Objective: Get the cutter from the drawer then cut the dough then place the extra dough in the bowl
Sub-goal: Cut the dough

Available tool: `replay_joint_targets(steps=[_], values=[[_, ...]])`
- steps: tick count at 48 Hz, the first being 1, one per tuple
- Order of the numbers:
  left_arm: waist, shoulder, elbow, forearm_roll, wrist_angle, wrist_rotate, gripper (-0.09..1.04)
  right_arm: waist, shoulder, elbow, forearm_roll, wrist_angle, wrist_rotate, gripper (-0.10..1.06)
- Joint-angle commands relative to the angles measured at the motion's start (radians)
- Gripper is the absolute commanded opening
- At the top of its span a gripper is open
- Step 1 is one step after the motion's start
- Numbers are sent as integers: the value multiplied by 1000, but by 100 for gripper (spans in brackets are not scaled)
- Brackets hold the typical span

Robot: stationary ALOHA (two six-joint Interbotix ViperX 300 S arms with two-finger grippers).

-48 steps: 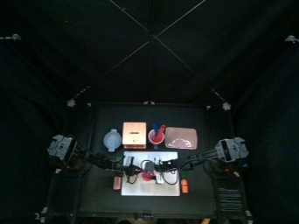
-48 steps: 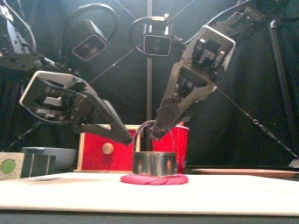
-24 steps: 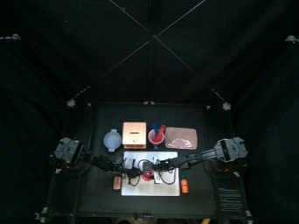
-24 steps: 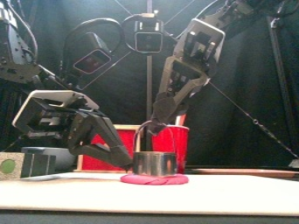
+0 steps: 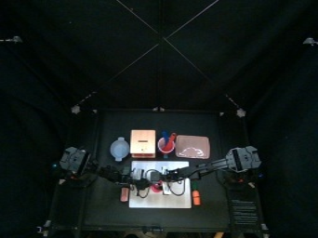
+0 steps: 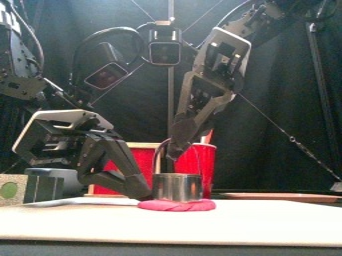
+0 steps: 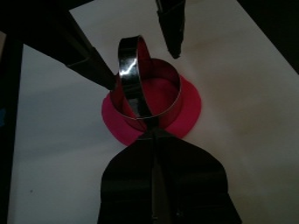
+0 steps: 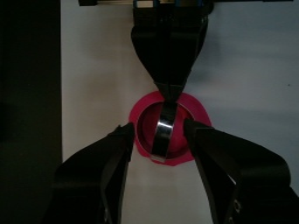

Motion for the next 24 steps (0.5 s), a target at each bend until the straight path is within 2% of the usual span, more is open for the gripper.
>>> replay_joint_targets(steps=[1,24], values=[[-2,-9,-17,-8,-2,-2,43,-6,-20,-26,0,-2,2,82],[-2,-3,-11,-14,-2,-2,43,-6,-8,-54,0,35,0,55]])
